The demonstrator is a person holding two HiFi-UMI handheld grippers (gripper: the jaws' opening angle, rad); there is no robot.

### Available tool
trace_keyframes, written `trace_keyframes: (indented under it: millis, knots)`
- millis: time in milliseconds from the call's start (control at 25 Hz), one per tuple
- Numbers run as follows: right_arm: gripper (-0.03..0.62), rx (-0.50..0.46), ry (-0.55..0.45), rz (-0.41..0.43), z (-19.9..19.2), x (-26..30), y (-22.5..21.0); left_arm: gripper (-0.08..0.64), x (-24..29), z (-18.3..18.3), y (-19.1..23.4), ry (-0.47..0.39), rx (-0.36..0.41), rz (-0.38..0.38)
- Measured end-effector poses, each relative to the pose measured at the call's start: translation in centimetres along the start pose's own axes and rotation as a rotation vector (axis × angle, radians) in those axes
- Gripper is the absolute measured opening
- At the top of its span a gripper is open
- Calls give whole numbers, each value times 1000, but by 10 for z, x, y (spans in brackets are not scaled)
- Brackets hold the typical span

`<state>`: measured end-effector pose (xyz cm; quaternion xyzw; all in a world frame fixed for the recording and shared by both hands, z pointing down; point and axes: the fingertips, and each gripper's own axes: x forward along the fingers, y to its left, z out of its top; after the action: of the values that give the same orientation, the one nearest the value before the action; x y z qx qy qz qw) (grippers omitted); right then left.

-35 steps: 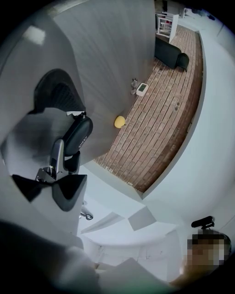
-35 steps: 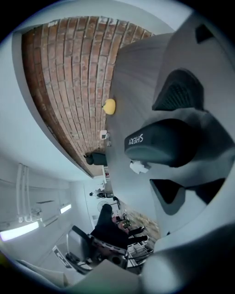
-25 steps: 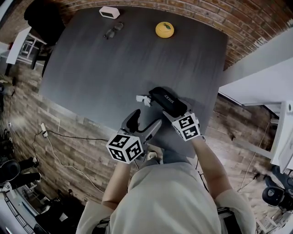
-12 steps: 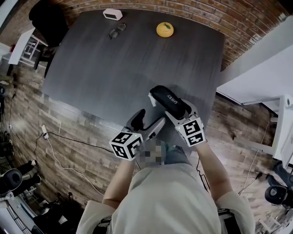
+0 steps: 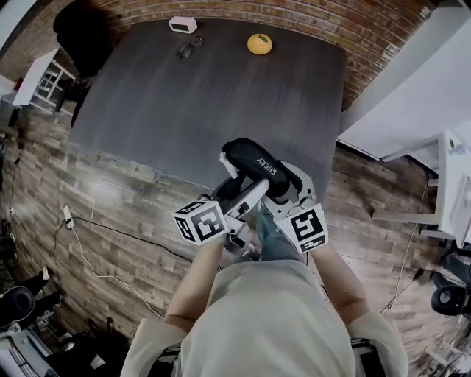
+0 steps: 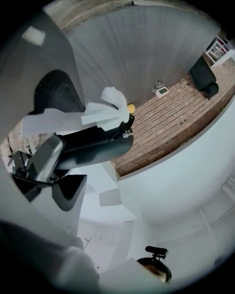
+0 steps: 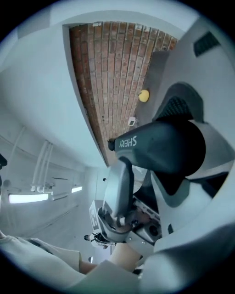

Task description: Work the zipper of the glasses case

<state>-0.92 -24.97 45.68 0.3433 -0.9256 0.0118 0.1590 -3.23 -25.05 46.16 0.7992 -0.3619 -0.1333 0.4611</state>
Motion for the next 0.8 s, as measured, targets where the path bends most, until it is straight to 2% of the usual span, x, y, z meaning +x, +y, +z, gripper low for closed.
trace_keyframes:
  millis: [280, 400, 520, 600, 800]
  knots:
    - [314, -80, -60, 18, 20, -36, 76, 416, -37, -5, -41, -33, 22, -76]
    - [316, -83, -87, 1, 22, -49, 93, 348, -48, -9, -55, -46, 31, -95]
    - [324, -83, -100, -17, 22, -60, 105, 329, -59, -19, -63, -28, 52, -105]
    - [327, -88, -106, 3, 21, -67, 115, 285, -65, -24, -67, -15, 77, -101]
    - [347, -29, -95, 92, 9, -100, 119, 276, -79, -25, -71, 35, 161, -119]
